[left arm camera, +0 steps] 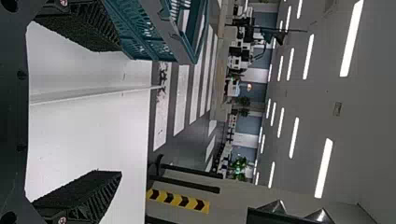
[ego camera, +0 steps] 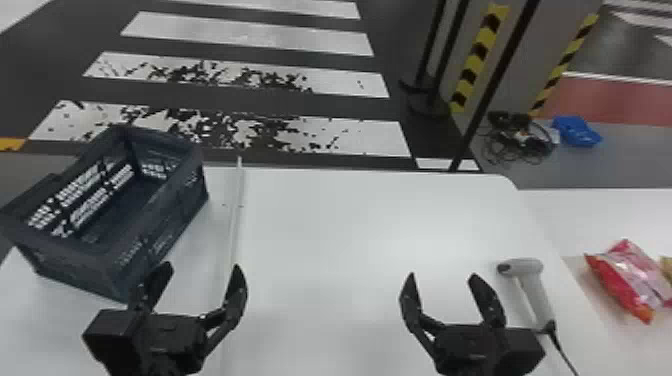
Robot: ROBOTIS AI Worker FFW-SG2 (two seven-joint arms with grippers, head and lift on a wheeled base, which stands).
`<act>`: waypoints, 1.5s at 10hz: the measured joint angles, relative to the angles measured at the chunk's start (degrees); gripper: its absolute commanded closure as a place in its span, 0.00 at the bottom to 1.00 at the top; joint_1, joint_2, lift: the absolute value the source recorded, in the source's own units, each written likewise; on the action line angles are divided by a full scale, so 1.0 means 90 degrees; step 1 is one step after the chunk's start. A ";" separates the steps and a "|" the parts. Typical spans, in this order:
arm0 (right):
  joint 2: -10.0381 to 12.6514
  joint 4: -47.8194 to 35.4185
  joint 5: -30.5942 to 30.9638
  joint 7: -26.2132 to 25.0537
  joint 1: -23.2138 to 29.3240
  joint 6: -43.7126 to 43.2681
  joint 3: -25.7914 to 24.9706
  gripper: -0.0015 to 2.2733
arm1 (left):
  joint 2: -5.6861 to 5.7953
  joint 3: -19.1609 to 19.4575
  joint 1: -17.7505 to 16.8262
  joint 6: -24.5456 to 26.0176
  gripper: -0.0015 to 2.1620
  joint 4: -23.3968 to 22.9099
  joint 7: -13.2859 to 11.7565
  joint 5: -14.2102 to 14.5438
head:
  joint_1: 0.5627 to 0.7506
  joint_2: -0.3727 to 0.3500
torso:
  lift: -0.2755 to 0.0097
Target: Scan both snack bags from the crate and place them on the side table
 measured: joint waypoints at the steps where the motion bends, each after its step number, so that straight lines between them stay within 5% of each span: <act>1: 0.0000 -0.0058 0.0000 -0.0014 0.0064 -0.0006 0.0007 0.02 | 0.0000 0.0002 0.0021 0.0000 0.02 0.0000 0.0037 0.0003 | 0.70 0.31 | 0.63; 15: 0.0039 -0.0161 -0.0029 -0.0016 0.0126 -0.0014 0.0050 0.02 | -0.0039 0.0002 0.0016 0.0108 0.02 0.0002 0.0056 -0.0025 | 0.70 0.32 | 0.63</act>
